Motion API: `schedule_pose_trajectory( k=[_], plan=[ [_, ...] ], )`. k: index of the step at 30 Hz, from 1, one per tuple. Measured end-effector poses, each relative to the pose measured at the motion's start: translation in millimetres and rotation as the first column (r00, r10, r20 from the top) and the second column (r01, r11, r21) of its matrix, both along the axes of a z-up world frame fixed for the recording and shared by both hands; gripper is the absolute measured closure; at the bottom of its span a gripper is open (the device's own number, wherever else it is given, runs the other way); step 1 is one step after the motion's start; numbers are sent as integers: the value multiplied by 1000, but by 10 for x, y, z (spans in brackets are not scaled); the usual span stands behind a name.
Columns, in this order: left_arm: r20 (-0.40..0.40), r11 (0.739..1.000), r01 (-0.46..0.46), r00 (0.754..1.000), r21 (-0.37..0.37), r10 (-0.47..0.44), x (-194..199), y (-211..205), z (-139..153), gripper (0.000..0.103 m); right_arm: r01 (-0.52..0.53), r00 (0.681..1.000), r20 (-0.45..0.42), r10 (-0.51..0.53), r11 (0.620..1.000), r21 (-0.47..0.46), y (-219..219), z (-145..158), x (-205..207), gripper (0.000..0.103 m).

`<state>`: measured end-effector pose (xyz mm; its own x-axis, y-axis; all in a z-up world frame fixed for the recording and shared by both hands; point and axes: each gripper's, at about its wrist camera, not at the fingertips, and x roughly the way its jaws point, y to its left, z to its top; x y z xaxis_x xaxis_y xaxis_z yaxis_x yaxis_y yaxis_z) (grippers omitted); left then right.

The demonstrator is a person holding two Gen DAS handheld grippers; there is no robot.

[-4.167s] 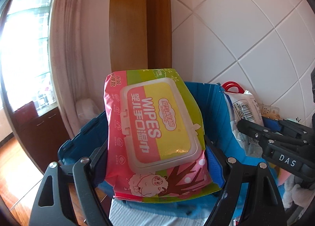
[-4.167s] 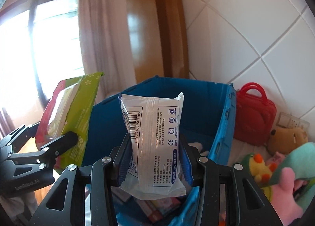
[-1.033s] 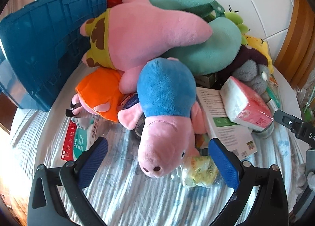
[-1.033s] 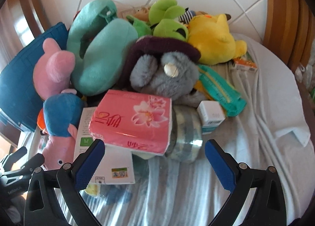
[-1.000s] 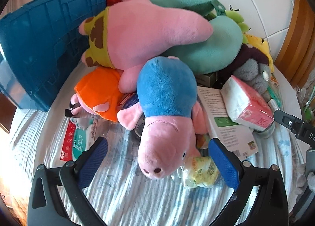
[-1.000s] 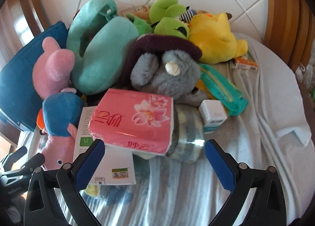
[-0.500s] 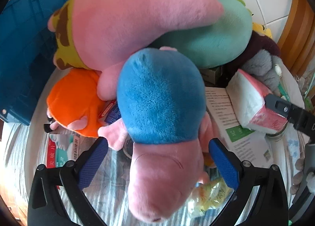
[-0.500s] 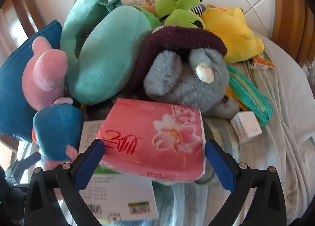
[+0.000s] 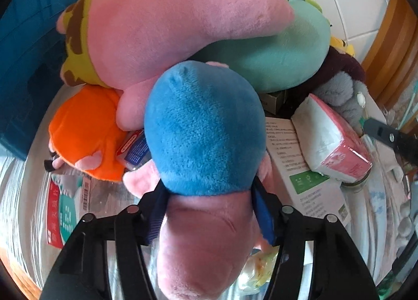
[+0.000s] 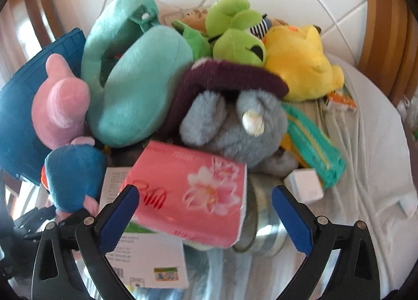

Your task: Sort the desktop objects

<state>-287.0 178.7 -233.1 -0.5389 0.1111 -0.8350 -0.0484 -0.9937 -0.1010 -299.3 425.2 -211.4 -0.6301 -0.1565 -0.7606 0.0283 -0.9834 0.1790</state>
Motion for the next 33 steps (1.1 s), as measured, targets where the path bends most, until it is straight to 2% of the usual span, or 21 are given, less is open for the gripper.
schedule_pose_trajectory(
  k=[4, 5, 6, 7, 15, 24, 26, 27, 29, 33],
  plan=[
    [-23, 996, -92, 996, -19, 91, 73, 161, 6, 46, -47, 999, -9, 47, 999, 0, 214, -23, -193, 1],
    [-21, 993, -118, 993, -25, 118, 84, 209, -16, 46, -70, 998, 0, 70, 998, 7, 263, -48, -251, 7],
    [-18, 989, -145, 989, -31, 145, 95, 257, -39, 46, -92, 996, 11, 92, 996, 16, 311, -73, -307, 18],
    [-17, 986, -162, 987, -41, 161, 100, 285, -53, 46, -108, 994, 16, 108, 994, 17, 355, -90, -354, 21],
    [-16, 958, -280, 960, -66, 279, -12, 369, -131, 41, -230, 972, 57, 228, 973, 32, 503, -287, -680, 21],
    [-17, 945, -323, 947, -60, 322, -87, 382, -198, 37, -315, 948, 54, 314, 949, 17, 429, -479, -1012, 22],
    [-19, 943, -326, 945, -60, 326, -73, 393, -193, 40, -327, 944, 51, 325, 945, 27, 385, -496, -1032, 30],
    [-18, 942, -329, 944, -62, 328, -61, 402, -184, 43, -332, 942, 49, 331, 943, 32, 363, -504, -1042, 43],
    [-19, 941, -334, 943, -58, 333, -24, 424, -146, 45, -342, 939, 47, 342, 940, 10, 357, -492, -1035, 56],
    [-50, 941, -336, 941, -39, 334, 98, 457, 59, 45, -351, 936, 28, 351, 936, -2, 391, -290, -900, 66]
  ],
)
